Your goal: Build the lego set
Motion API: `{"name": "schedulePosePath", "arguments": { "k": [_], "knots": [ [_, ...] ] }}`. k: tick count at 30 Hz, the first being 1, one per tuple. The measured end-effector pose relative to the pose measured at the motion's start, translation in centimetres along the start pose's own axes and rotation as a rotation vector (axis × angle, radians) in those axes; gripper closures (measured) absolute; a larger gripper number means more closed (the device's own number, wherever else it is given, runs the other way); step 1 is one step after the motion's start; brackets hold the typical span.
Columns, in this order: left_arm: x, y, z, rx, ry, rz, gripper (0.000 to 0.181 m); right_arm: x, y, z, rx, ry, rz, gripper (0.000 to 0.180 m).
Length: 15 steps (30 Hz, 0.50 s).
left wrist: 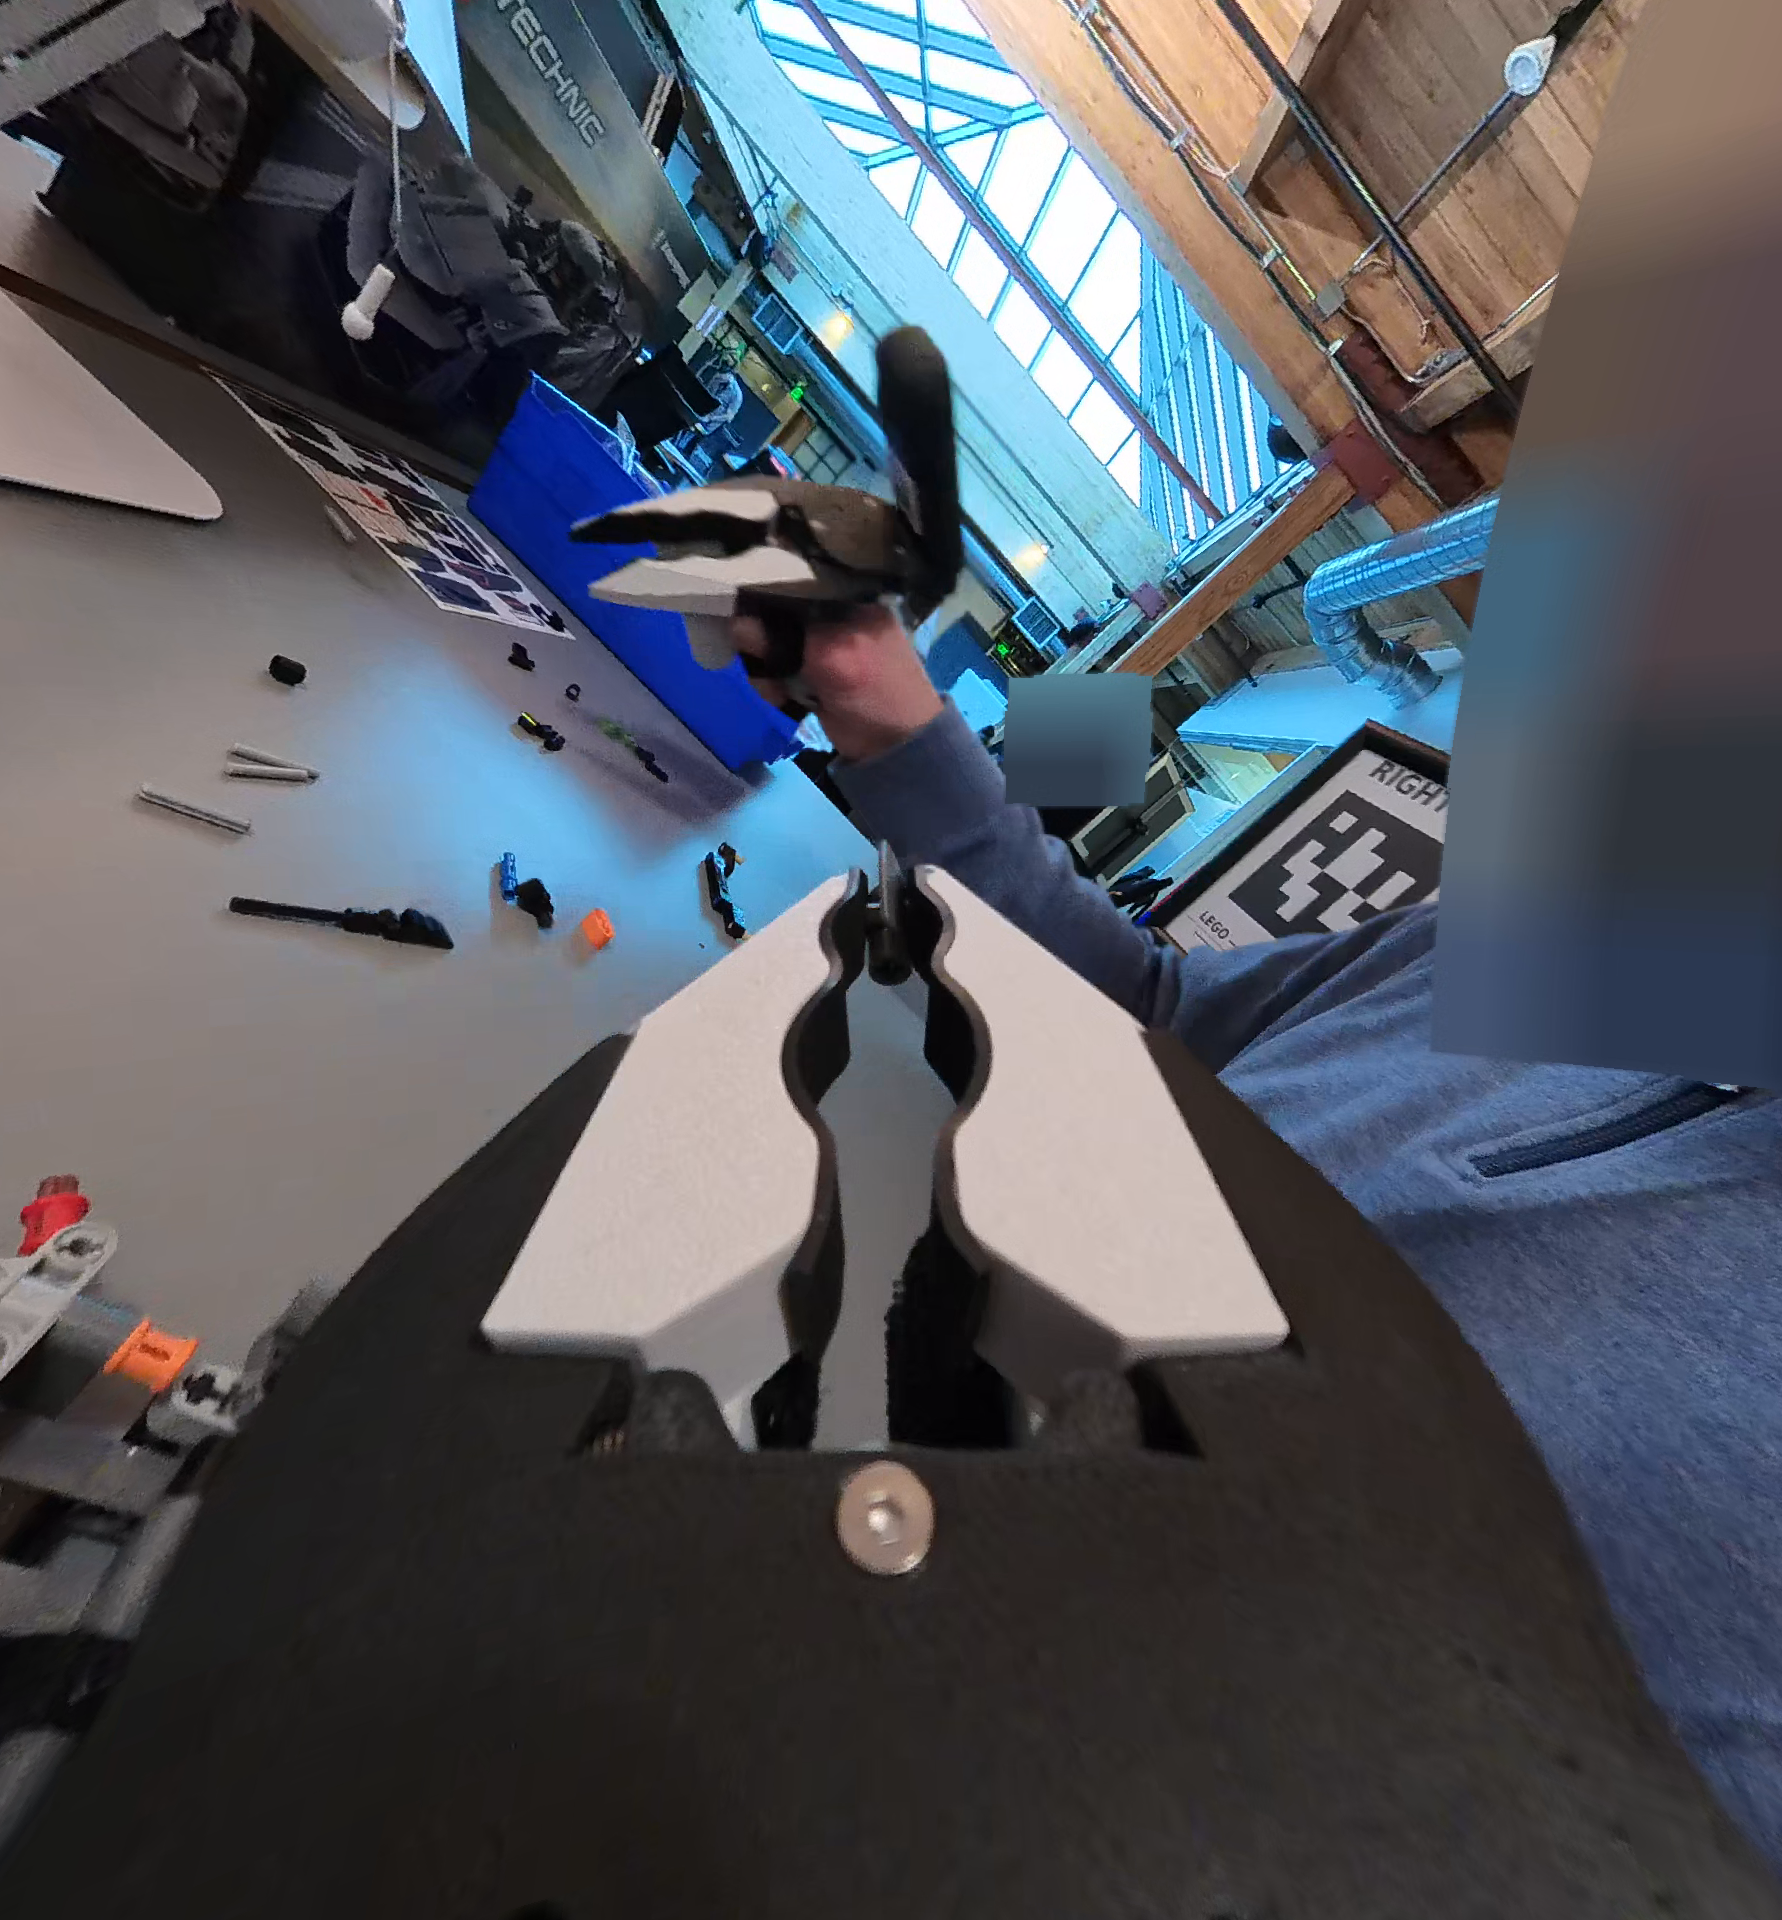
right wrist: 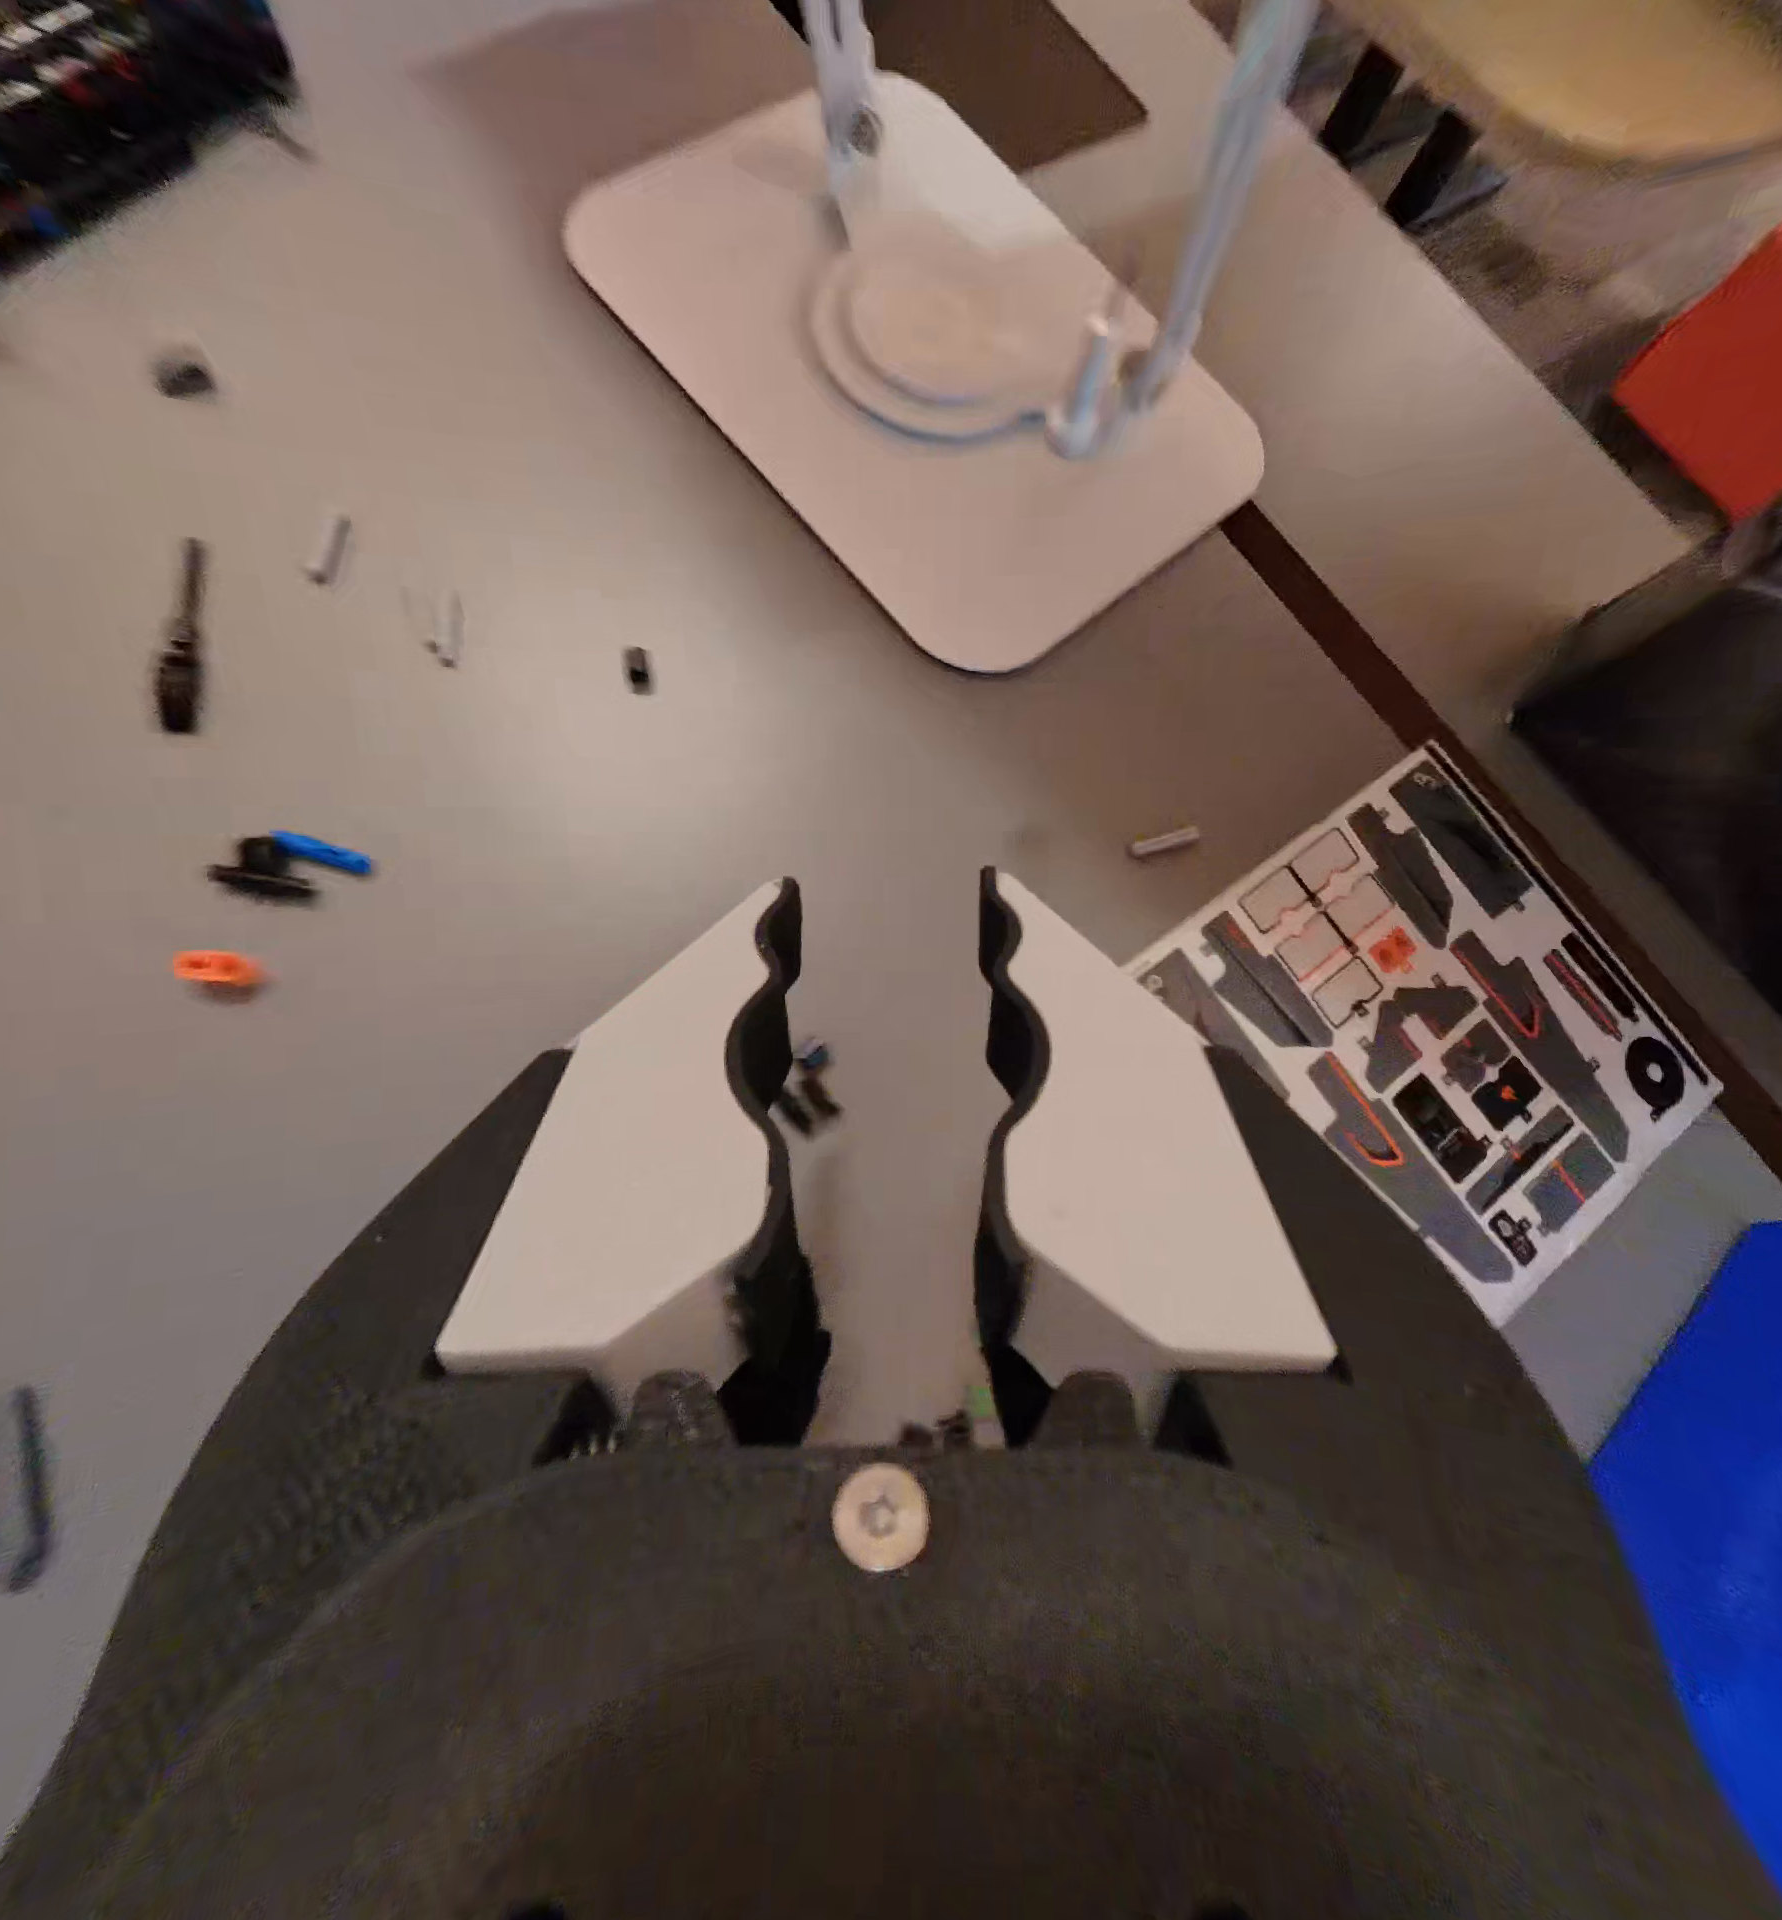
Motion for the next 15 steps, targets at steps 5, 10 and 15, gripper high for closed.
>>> {"name": "schedulePosePath", "arguments": {
  "k": [5, 10, 15],
  "knots": [
    [0.1, 0.3, -1.2, -0.014, -0.002, -0.022, 0.176, 5.7, -2.4, -4.5, -0.096, -0.033, -0.154, 0.150],
    [-0.3, 0.4, -1.5, -0.009, 0.011, -0.012, 0.176, 6.8, -3.1, -7.8, -0.144, -0.087, -0.283, 0.157],
    [-0.8, 0.5, -1.7, -0.014, 0.005, -0.005, 0.176, 8.7, -4.1, -9.4, -0.201, -0.166, -0.307, 0.159]
  ]
}}
Point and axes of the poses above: each gripper's, where its closed fingertips meet, z back along the fingers, y out of its top, x = y × z across the jaws, the point moved 1 cm from there along z, back along the fingers, and after that the axes turned 2 degrees about x, right-handed, at the moved point
